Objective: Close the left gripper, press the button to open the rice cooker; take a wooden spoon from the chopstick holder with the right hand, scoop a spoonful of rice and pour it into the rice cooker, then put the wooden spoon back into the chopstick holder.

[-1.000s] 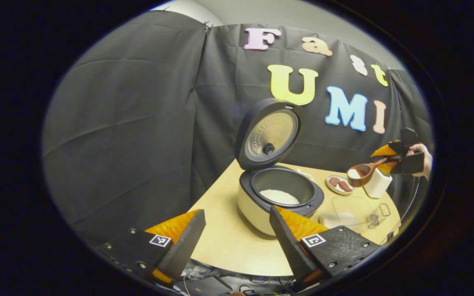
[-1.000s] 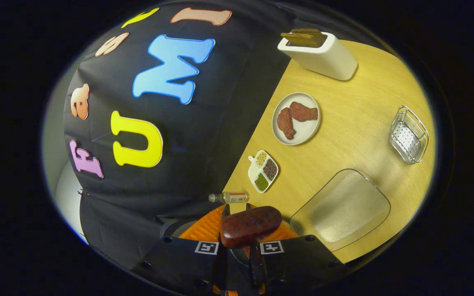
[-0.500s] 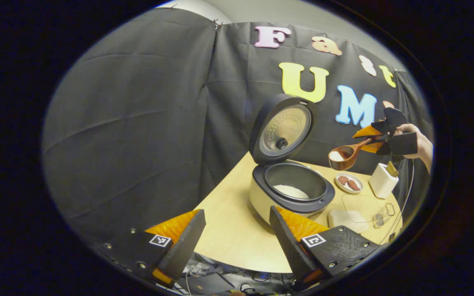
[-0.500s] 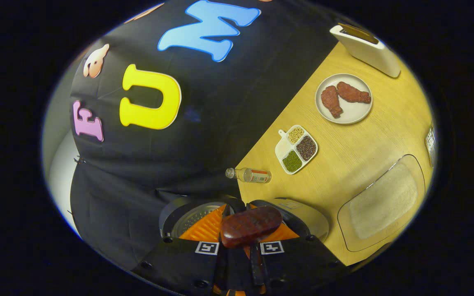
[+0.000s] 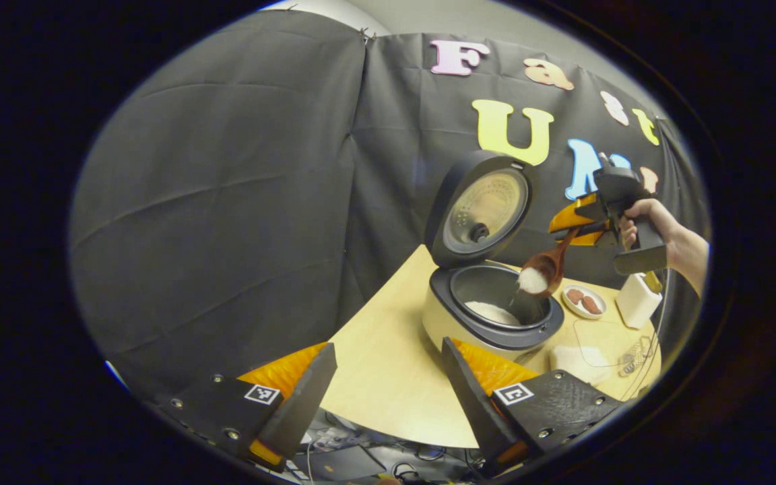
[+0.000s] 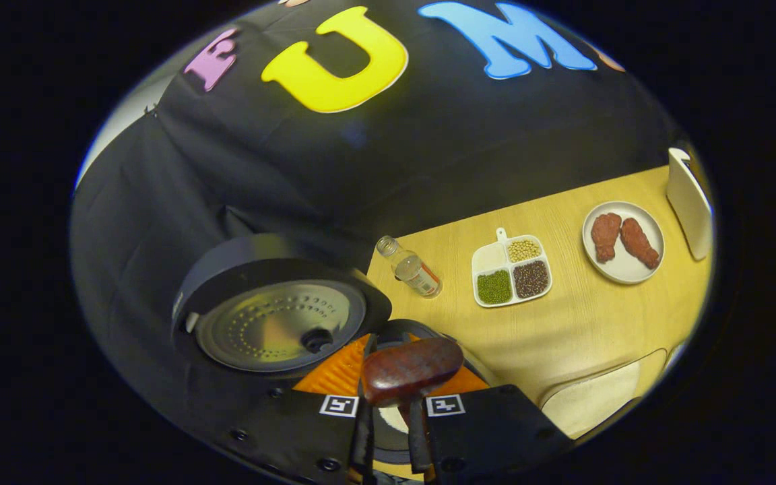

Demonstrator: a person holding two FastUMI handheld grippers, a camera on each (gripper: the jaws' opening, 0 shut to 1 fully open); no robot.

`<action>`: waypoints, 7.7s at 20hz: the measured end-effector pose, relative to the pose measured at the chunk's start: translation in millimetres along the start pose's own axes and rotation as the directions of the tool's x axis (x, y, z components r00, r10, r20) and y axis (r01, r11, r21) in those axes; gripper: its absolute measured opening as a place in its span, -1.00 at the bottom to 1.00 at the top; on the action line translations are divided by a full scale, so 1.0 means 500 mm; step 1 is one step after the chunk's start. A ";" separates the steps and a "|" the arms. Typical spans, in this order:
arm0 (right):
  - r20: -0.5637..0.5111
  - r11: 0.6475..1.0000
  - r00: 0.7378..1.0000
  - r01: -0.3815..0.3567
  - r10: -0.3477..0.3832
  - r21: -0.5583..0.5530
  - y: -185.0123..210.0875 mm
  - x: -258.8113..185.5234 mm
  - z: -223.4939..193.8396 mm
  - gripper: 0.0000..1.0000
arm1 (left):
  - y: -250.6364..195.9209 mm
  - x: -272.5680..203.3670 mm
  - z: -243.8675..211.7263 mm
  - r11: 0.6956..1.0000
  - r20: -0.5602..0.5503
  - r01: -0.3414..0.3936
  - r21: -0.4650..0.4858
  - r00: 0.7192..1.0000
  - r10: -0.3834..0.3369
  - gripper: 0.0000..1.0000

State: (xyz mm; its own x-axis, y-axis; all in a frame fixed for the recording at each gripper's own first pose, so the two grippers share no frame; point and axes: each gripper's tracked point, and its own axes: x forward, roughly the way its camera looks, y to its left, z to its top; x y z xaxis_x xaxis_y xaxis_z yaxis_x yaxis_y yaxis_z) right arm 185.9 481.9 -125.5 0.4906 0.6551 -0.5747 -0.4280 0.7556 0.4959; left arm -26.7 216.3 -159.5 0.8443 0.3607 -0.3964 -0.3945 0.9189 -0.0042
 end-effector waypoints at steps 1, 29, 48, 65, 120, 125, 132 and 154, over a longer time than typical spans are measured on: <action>-0.008 0.998 1.000 0.010 -0.010 -0.055 0.002 0.009 -0.011 -0.56 | 0.000 0.001 0.003 1.000 0.002 -0.002 0.004 1.000 0.002 0.97; 0.341 0.539 0.938 0.257 0.061 -0.802 0.113 -0.194 -0.012 -0.55 | -0.074 0.014 -0.003 0.991 0.012 0.128 0.041 0.992 -0.128 0.97; 0.462 0.915 0.860 0.345 -0.218 -0.210 -0.489 -0.559 0.129 -0.56 | -0.424 -0.039 0.059 0.965 0.030 0.229 0.126 0.972 -0.235 0.98; 0.223 0.948 0.937 0.216 -0.268 0.232 -0.807 -0.512 -0.030 -0.55 | -0.528 -0.185 0.030 0.999 0.077 -0.022 -0.029 0.997 0.024 0.96; 0.534 0.649 0.439 0.695 -0.723 0.308 -0.665 -0.843 -0.212 0.96 | -0.408 0.449 0.501 0.917 -0.109 0.290 -0.273 0.938 -0.329 1.00; 0.522 0.684 0.500 0.685 -0.691 0.250 -0.693 -0.815 -0.202 0.96 | -0.445 0.402 0.413 0.921 -0.221 0.276 -0.275 0.914 -0.340 1.00; 0.538 0.698 0.543 0.706 -0.645 0.123 -0.732 -0.802 -0.157 0.96 | -0.503 0.365 0.254 0.964 -0.326 0.234 -0.124 0.908 -0.263 1.00; 0.454 0.801 0.718 0.599 -0.527 -0.018 -0.820 -0.759 -0.173 0.96 | -0.522 0.340 0.019 0.992 -0.353 0.095 0.085 0.934 -0.059 1.00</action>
State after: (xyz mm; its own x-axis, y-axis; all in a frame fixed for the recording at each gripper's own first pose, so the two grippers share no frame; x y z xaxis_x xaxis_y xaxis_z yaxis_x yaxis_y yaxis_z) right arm 109.6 -76.4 -167.0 0.9226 0.0735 -0.3786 -0.0624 0.9972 0.0416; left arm 223.1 39.5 -216.9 0.6833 0.2261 -0.6942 -0.2804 0.9592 0.0364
